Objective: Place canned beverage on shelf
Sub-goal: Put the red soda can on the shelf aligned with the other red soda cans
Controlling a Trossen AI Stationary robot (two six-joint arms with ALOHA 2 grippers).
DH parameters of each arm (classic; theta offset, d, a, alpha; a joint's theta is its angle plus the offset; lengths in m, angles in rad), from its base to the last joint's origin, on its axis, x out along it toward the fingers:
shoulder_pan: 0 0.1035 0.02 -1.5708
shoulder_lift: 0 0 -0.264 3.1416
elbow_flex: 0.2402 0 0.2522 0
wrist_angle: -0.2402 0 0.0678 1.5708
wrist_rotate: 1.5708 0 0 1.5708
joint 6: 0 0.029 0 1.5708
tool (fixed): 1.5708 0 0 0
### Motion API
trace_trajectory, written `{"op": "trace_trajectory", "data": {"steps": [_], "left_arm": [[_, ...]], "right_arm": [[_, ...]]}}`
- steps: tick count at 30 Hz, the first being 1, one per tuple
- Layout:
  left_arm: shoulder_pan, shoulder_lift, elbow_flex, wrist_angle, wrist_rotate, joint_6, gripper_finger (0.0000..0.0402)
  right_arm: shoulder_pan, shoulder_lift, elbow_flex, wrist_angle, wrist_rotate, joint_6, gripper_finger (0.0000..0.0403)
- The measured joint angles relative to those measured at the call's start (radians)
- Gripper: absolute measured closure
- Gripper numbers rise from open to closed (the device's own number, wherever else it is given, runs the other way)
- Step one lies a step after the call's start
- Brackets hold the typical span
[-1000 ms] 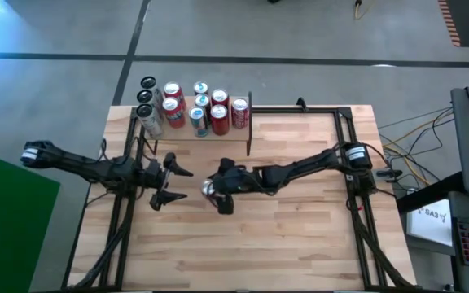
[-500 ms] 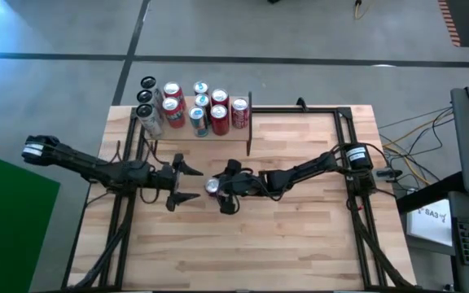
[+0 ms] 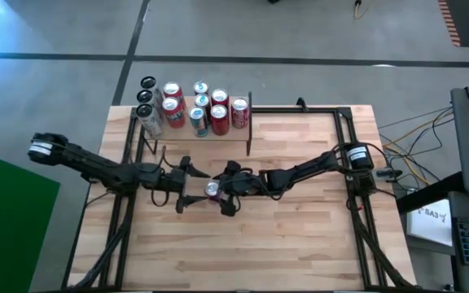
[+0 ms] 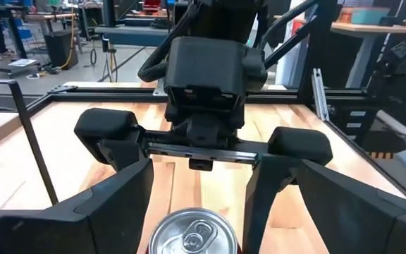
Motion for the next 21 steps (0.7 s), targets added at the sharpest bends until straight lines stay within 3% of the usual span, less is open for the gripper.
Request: {"op": "trace_trajectory", "data": {"steps": [7,21], "left_arm": [[0.000,0.052,0.000,0.009,-0.028,0.006,0.0067],[-0.004,0.176,0.001,0.050,-0.122,-0.038,0.0067]], "right_arm": [[0.000,-0.061,0.000,-0.027,0.000,-0.003,0.0049],[0.016,-0.248,0.000,-0.241,0.000,-0.012,0.0048]]}}
